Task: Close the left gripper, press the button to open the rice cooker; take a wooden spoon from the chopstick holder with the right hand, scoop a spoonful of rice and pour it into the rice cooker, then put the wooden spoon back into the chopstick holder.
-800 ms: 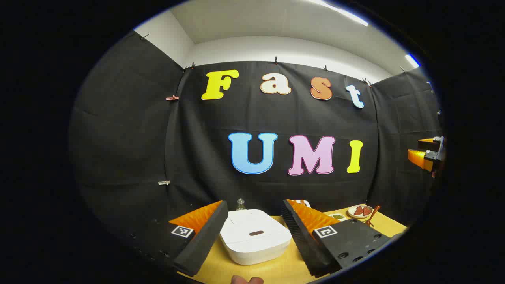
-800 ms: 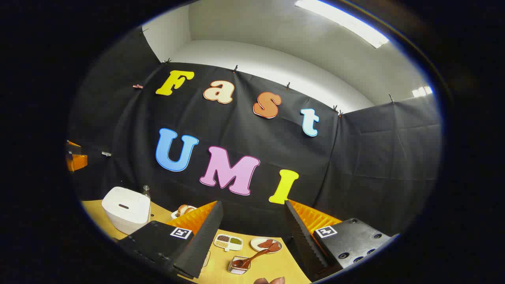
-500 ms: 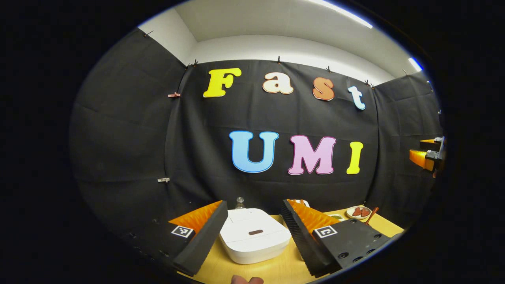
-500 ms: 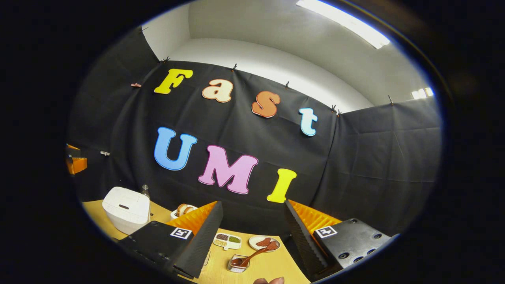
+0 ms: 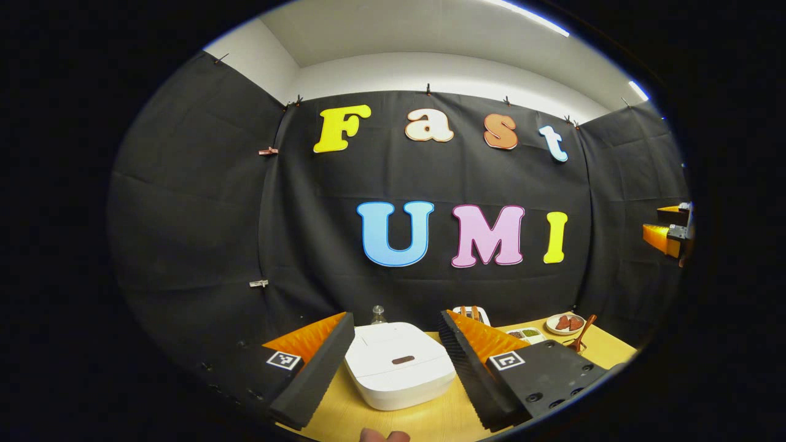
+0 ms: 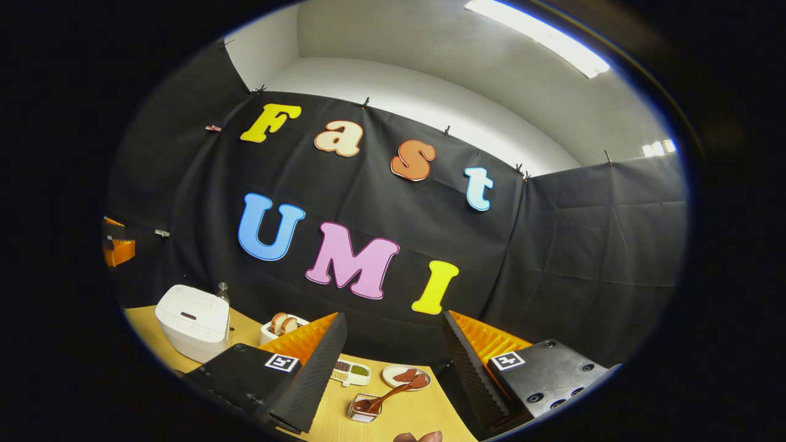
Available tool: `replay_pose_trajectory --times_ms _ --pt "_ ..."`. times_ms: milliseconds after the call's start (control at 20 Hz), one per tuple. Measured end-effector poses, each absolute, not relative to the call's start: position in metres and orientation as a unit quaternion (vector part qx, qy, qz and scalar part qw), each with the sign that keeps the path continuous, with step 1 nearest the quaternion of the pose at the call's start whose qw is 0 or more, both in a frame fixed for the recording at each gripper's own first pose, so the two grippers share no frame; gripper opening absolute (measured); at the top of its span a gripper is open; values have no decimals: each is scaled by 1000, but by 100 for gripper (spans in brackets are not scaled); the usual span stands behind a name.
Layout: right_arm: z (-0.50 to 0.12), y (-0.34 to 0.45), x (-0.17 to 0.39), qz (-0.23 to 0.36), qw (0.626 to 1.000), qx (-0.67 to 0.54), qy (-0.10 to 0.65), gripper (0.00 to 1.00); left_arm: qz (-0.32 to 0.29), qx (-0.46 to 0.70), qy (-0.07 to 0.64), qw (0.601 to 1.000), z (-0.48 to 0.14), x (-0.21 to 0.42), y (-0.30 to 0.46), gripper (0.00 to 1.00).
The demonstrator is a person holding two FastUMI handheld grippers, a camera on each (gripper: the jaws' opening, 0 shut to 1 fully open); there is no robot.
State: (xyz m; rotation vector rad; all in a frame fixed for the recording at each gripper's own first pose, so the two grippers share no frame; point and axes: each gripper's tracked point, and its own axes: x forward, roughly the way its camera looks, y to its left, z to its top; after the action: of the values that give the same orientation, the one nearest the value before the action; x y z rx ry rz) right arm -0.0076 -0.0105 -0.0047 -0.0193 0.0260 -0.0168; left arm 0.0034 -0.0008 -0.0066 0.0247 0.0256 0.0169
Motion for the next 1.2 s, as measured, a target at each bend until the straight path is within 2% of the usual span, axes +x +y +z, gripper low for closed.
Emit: replay_pose_trajectory --times_ms 250,350,400,450,550,600,750,900,1200 --pt "-12 -21 -9 -8 1000 -17 13 97 -8 21 18 1000 -6 11 -13 95" --pt "-14 -26 -10 -12 1000 -17 14 97 -19 35 22 999 -7 19 -15 92" --pt "-16 -29 -11 -15 1000 -20 15 97 -30 39 28 998 -10 21 -19 73" --pt "-18 -31 -11 -18 999 -24 17 97 -53 41 37 997 -13 23 -26 61" --pt "-22 -35 -13 -21 999 -26 21 97 -122 36 54 990 -20 25 -47 20" --pt "-24 -37 -14 -23 999 -26 23 97 -157 31 61 985 -22 31 -54 8" --pt "-26 -45 -18 -30 999 -35 27 97 -224 58 124 965 -43 55 -50 7" --pt "-31 -54 -23 -42 998 -40 31 97 -238 91 199 946 -72 94 -26 7" --pt "-39 -65 -31 -61 996 -47 45 97 -274 128 293 907 -128 149 -11 6"
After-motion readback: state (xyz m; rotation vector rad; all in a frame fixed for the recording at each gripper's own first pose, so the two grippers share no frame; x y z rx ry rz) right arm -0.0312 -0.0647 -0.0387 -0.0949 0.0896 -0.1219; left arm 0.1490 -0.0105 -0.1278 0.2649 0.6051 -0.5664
